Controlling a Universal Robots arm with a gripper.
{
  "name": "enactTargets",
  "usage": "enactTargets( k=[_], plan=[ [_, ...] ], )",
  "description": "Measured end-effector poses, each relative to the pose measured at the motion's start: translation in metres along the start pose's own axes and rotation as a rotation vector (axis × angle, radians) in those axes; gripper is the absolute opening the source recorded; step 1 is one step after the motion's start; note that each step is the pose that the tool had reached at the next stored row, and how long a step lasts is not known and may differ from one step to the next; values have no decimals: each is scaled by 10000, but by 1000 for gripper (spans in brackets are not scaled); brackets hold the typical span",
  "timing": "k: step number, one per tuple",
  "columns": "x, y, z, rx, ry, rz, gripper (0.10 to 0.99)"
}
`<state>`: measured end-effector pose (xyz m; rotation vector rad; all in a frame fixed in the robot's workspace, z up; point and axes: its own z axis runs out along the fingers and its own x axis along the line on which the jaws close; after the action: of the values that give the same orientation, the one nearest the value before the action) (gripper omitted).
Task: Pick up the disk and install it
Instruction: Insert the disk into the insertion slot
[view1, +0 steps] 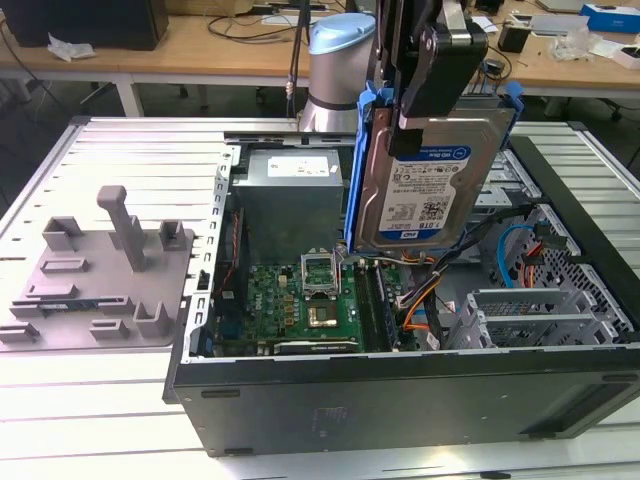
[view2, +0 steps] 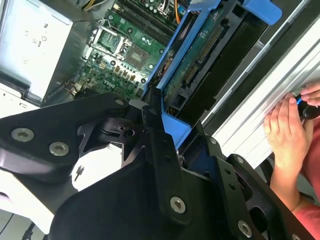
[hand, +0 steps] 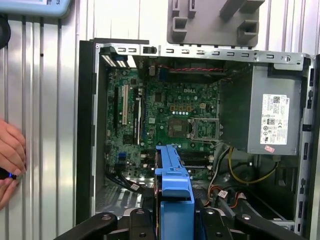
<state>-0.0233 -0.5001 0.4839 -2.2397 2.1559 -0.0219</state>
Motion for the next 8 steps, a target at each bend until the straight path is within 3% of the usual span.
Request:
enactTargets(
  k=[1, 8],
  plan=[
    [14, 1, 0, 3, -38, 3, 365],
    [39, 2, 0, -45, -47, 9, 365]
  ],
)
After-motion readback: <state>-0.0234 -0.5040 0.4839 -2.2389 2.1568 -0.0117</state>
